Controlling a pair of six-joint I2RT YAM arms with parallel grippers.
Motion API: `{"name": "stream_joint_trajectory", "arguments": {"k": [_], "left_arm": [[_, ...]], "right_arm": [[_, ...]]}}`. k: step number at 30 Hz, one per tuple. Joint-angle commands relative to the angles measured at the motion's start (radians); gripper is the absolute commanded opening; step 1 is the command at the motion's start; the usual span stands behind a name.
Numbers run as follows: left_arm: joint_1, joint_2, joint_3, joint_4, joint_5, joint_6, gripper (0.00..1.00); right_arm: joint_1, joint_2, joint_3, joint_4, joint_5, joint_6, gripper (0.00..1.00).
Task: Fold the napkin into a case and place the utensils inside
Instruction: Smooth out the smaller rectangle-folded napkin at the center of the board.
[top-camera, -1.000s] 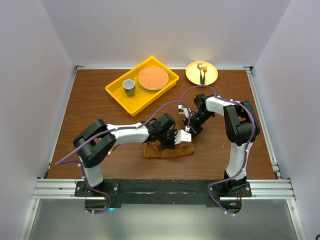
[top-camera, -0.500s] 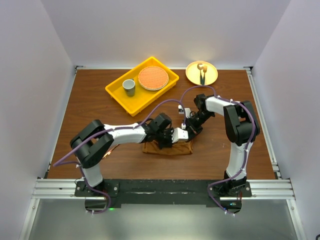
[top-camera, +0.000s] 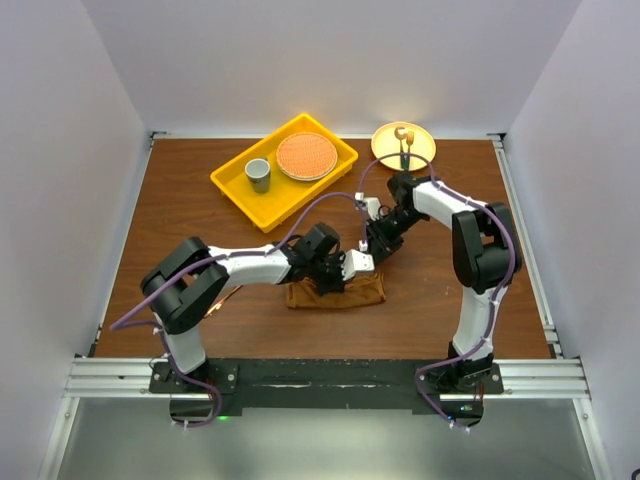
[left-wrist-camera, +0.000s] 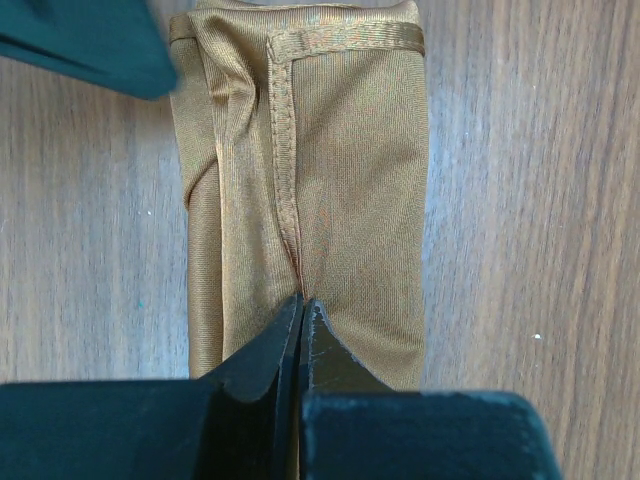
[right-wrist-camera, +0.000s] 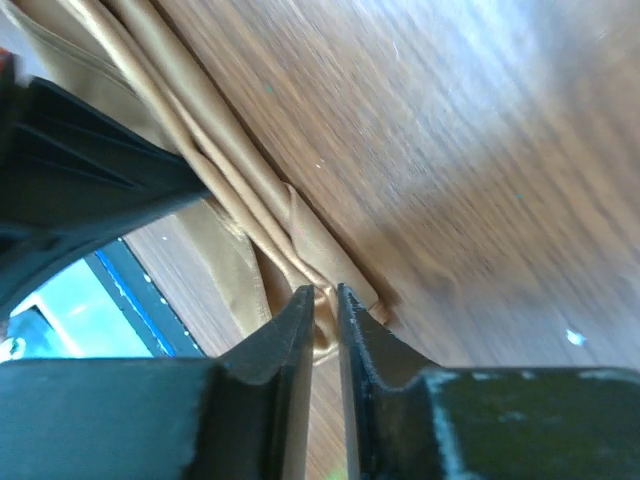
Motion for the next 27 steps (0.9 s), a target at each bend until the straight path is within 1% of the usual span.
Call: {"name": "stream_joint_trajectory", "arguments": {"k": [1, 4, 5, 9, 11, 16, 21, 27], "left_arm": [[0.009, 0.028, -0.019, -0.013, 0.026, -0.014, 0.0], [0.02, 0.031, -0.021, -0.01, 0.038, -0.031, 0.0], [0.027, 0.036, -0.022, -0.008, 0.041, -0.037, 0.0], [0.043, 0.034, -0.03, 0.01, 0.056, -0.06, 0.01], [0.047, 0.036, -0.028, 0.014, 0.058, -0.063, 0.01], [0.057, 0.045, -0.027, 0.014, 0.061, -0.068, 0.02], [0.073, 0.054, -0.021, 0.017, 0.069, -0.071, 0.02], [0.095, 0.068, -0.005, 0.01, 0.09, -0.082, 0.02]], "right_arm": [[-0.017, -0.091, 0.072, -0.08, -0.025, -0.021, 0.24], [-0.027, -0.129, 0.063, -0.1, -0.054, -0.031, 0.26], [-0.027, -0.141, 0.055, -0.102, -0.087, -0.032, 0.26], [-0.028, -0.177, -0.03, -0.093, -0.167, -0.015, 0.29], [-0.027, -0.175, -0.06, -0.082, -0.192, -0.002, 0.29], [-0.024, -0.146, -0.132, -0.034, -0.258, 0.037, 0.2], [-0.019, -0.126, -0.188, 0.045, -0.267, 0.069, 0.19], [-0.019, -0.085, -0.201, 0.113, -0.264, 0.089, 0.17]]}}
